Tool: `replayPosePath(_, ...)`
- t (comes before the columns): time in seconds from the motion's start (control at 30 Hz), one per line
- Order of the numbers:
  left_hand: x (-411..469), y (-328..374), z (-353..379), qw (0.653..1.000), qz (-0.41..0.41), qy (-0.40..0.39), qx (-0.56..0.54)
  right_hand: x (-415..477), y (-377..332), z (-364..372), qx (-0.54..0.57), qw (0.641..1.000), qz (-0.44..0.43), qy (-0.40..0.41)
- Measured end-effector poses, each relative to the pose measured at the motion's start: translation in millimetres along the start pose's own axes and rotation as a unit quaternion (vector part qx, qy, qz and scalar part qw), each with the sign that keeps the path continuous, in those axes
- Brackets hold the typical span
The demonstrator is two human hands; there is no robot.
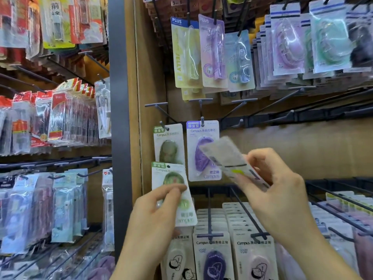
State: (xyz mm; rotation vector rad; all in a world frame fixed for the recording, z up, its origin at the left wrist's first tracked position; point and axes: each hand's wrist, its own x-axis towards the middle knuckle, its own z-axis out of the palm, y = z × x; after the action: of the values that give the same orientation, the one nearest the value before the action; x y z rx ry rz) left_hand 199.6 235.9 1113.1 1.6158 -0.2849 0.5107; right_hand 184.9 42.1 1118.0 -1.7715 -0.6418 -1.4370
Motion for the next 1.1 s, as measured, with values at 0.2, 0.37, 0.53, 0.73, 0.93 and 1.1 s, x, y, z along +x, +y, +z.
replayPosePath(0.2,-29,30,-10,0.997,0.06,-0.016,-0.043,-4,-6,-4,-0.116,0.96,-0.255,0.001)
replayPosePath(0.37,-28,29,-12,0.989,0.03,-0.098,-0.103,-6,-12,-5,-0.14,0.936,-0.323,-0.003)
replayPosePath(0.53,-25,11,-5,0.98,0.006,-0.049,-0.195,-4,-9,-4,-0.141,0.983,-0.12,0.005)
replayPosePath(0.73,-30,5,10,0.979,0.05,0.045,-0.193,-4,-28,-5,0.466,0.828,0.294,-0.107)
replayPosePath(0.93,-36,-3,22,0.982,0.049,0.019,-0.184,-7,-29,7,0.429,0.851,0.291,-0.084)
replayPosePath(1.1,-34,-9,22,0.989,0.064,-0.048,-0.122,-1,-27,3,0.436,0.849,0.283,-0.092)
